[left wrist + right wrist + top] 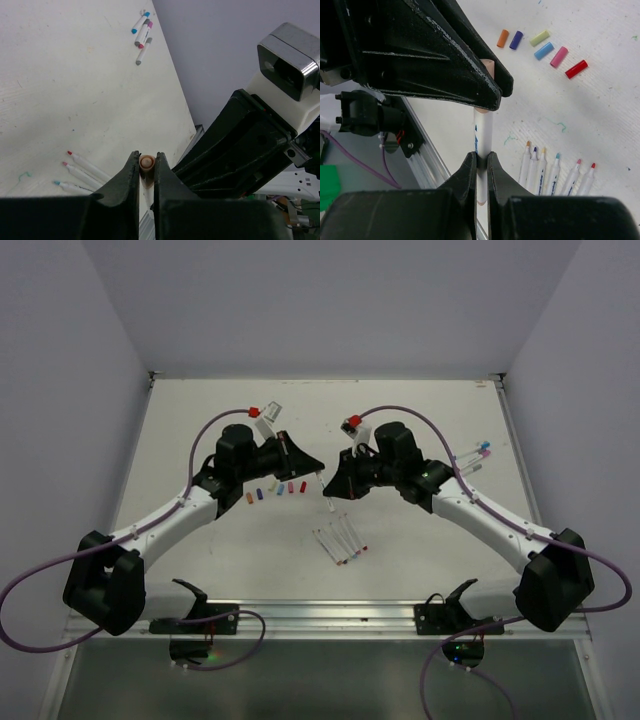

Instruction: Open the pen caps

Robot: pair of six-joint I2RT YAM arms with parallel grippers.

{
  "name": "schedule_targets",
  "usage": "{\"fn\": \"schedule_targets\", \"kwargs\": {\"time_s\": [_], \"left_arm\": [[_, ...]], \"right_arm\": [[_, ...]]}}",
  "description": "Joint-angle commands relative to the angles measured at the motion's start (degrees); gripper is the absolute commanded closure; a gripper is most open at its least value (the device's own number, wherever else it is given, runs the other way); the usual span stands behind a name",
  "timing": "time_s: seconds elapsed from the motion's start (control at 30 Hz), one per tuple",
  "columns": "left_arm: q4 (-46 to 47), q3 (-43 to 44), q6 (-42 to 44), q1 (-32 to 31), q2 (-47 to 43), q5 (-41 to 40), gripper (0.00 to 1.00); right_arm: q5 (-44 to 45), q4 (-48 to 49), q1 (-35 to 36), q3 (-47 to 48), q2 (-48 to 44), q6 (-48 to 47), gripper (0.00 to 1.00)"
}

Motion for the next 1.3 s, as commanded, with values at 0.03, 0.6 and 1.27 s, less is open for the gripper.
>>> {"fn": "schedule_targets", "kwargs": {"time_s": [0.03, 0.6, 1.27], "left_arm": [[2.9, 0.1, 0.2, -0.1, -0.1, 1.1, 1.00], [-0.8, 2.6, 2.0, -0.2, -0.6, -0.6, 1.00], [-19.9, 10.8, 14.8, -2.6, 7.9, -18.8, 1.00]], "right_arm": [[0.0, 2.7, 0.4, 0.7, -0.4, 0.7, 1.00], [2.1, 6.5, 1.5, 0.3, 2.6, -0.1, 1.00], [51.6, -14.3, 10.2, 2.0, 7.7, -3.7, 1.00]]}}
